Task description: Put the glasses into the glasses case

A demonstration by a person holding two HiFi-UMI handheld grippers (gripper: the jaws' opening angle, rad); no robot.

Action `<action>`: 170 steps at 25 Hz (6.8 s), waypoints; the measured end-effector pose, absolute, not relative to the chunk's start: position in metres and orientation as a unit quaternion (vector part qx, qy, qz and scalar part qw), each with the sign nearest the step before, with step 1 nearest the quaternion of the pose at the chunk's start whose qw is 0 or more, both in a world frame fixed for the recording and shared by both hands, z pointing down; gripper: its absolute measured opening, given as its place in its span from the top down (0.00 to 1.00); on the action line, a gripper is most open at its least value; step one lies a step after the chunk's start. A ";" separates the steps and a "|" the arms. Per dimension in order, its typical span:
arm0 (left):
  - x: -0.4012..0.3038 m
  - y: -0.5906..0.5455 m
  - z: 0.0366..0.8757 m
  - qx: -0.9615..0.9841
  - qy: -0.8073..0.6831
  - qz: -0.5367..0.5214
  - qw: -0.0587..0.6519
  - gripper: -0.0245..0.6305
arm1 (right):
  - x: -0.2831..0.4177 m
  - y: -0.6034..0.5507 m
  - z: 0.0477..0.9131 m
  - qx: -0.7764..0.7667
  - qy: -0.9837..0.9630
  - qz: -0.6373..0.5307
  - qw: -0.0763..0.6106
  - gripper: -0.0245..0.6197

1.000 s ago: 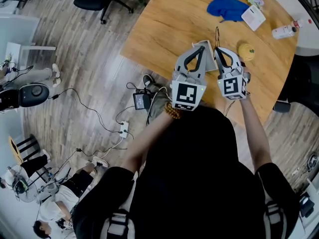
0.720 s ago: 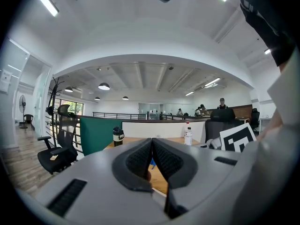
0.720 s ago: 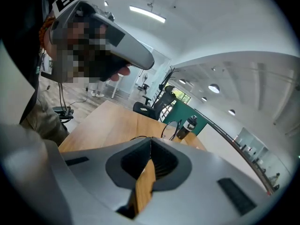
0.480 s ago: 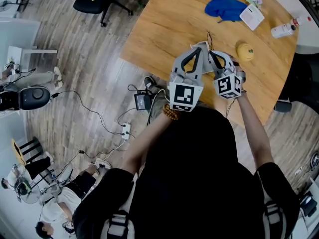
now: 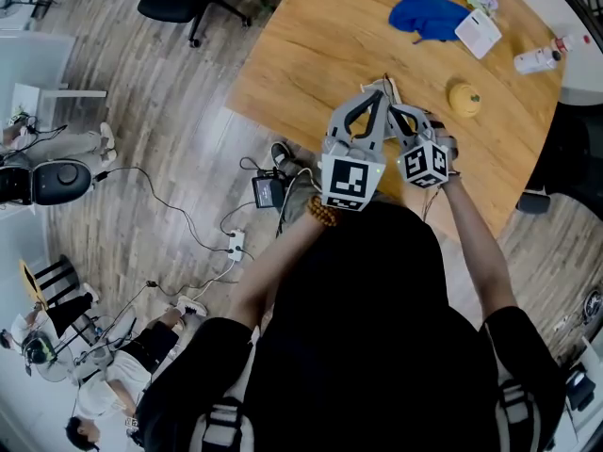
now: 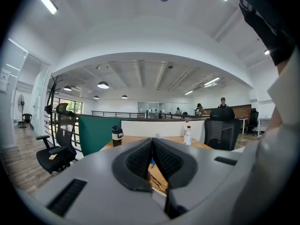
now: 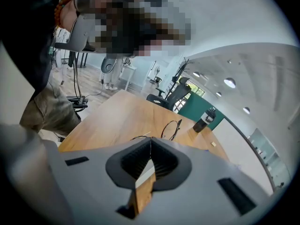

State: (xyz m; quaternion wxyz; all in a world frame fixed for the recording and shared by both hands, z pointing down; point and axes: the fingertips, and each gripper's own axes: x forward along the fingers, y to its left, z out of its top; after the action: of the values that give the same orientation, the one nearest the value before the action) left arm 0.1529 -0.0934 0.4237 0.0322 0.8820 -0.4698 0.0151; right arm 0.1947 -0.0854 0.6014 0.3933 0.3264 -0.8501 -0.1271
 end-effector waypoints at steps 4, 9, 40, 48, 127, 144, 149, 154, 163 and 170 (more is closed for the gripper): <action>0.153 -0.092 0.427 0.883 -0.468 0.016 0.035 0.93 | 0.193 -0.083 0.612 0.314 -0.849 -0.128 0.405 0.95; 0.150 -0.094 0.429 0.882 -0.469 0.020 0.037 0.93 | 0.193 -0.083 0.630 0.293 -0.848 -0.125 0.423 0.95; 0.151 -0.099 0.437 0.884 -0.465 0.040 0.037 0.93 | 0.198 -0.077 0.709 0.235 -0.838 -0.066 0.488 0.89; 0.149 -0.101 0.441 0.883 -0.466 0.046 0.042 0.93 | 0.196 -0.077 0.683 0.222 -0.867 -0.038 0.445 0.81; 0.154 -0.101 0.451 0.883 -0.464 0.059 0.044 0.93 | 0.227 -0.131 0.730 0.352 -0.812 0.032 0.464 0.69; 0.154 -0.100 0.444 0.882 -0.467 0.053 0.037 0.93 | 0.232 -0.145 0.685 0.402 -0.832 0.085 0.373 0.57; 0.153 -0.103 0.437 0.882 -0.467 0.047 0.034 0.93 | 0.224 -0.166 0.626 0.432 -0.841 0.047 0.322 0.57; 0.153 -0.108 0.431 0.879 -0.474 0.039 0.033 0.93 | 0.221 -0.193 0.545 0.480 -0.846 0.035 0.228 0.57; 0.142 -0.112 0.429 0.870 -0.491 0.032 0.039 0.93 | 0.237 -0.186 0.419 0.579 -0.809 -0.039 0.093 0.62; 0.141 -0.112 0.426 0.868 -0.495 0.026 0.037 0.93 | 0.250 -0.152 0.381 0.637 -0.763 -0.101 0.054 0.68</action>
State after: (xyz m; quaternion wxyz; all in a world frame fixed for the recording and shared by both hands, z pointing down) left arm 0.1405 -0.1117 0.4258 0.0373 0.8676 -0.4952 0.0260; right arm 0.2502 -0.1525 0.3812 0.0541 0.6367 -0.7626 -0.1009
